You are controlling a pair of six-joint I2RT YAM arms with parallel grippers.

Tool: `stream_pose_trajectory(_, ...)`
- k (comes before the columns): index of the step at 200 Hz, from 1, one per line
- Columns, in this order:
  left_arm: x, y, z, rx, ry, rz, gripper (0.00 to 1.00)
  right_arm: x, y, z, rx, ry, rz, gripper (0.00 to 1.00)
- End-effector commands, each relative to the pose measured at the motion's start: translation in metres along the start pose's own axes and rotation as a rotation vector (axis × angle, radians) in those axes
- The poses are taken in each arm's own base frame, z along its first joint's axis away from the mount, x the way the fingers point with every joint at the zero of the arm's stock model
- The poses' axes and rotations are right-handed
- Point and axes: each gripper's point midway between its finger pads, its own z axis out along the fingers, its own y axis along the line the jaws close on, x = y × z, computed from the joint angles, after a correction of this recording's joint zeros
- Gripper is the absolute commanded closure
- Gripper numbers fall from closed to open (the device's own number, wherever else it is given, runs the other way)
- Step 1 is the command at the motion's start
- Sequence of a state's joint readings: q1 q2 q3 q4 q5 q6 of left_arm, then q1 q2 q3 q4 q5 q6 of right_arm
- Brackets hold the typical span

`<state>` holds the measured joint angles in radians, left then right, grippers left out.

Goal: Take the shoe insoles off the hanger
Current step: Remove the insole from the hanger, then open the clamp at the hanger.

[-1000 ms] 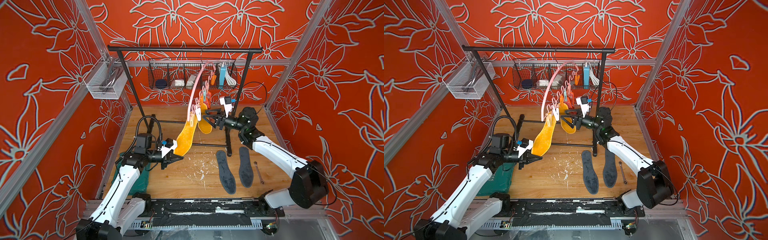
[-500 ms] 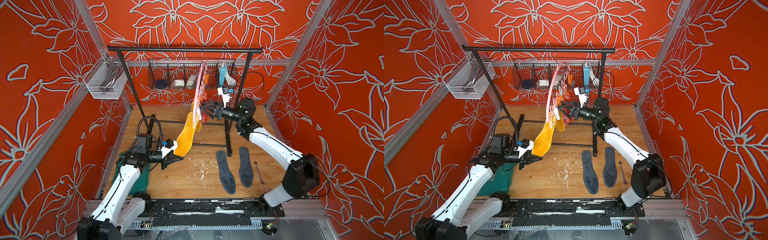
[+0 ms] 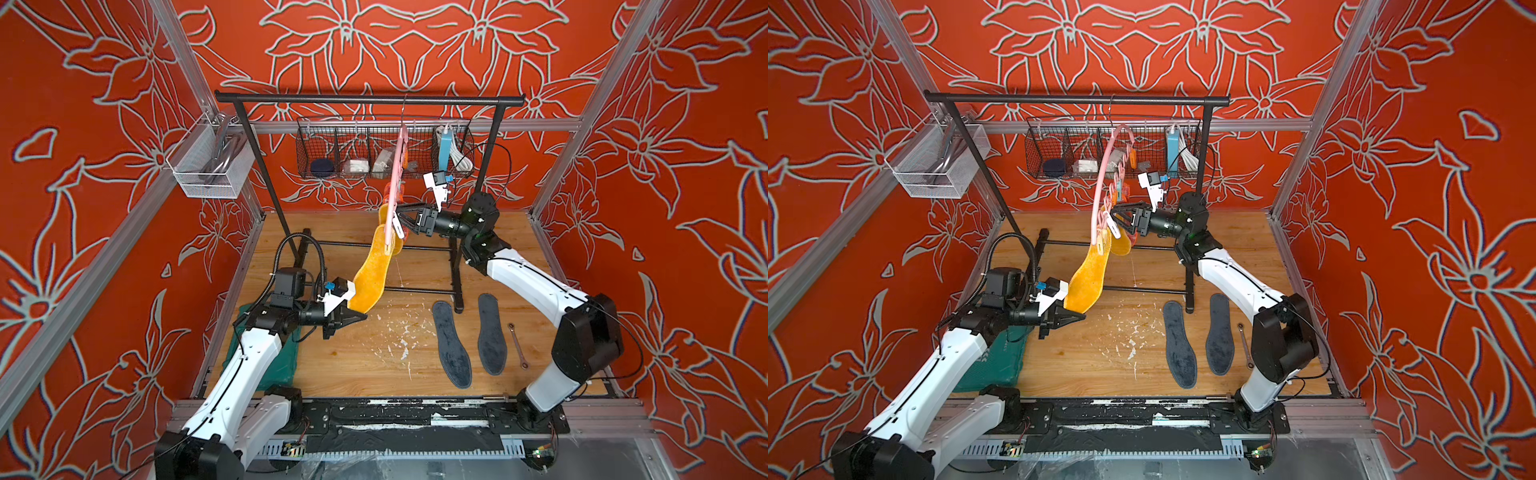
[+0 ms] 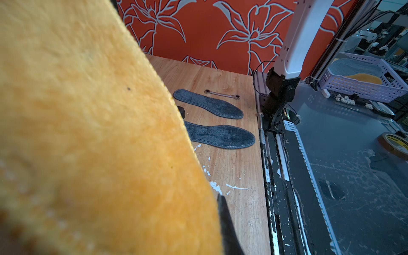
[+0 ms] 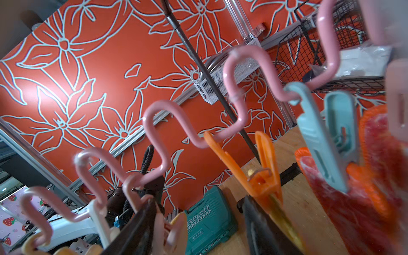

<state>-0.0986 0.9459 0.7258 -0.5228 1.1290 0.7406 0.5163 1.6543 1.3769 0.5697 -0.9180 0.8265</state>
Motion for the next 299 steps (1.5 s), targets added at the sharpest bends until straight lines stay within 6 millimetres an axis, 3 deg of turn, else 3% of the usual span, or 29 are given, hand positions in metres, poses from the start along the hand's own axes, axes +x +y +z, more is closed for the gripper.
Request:
stream_pose_trajectory(1,0.005,-0.002,0.001,0.007,0.006,0.005,1.0,-0.011,0.018,0.001,-0.042,-0.017,-0.05,0.34)
stream_pose_trajectory(131,0.01,0.004,0.005,0.005,0.016,-0.013,1.0,-0.001,0.009,0.019,0.027,0.026,0.001,0.33)
stream_pose_trajectory(213,0.012,0.005,0.005,-0.004,0.023,-0.007,1.0,0.014,0.021,-0.001,0.043,0.091,-0.063,0.25)
stream_pose_trajectory(299,0.015,0.005,0.006,-0.006,0.027,-0.007,1.0,0.006,0.032,-0.014,0.076,0.064,-0.089,0.24)
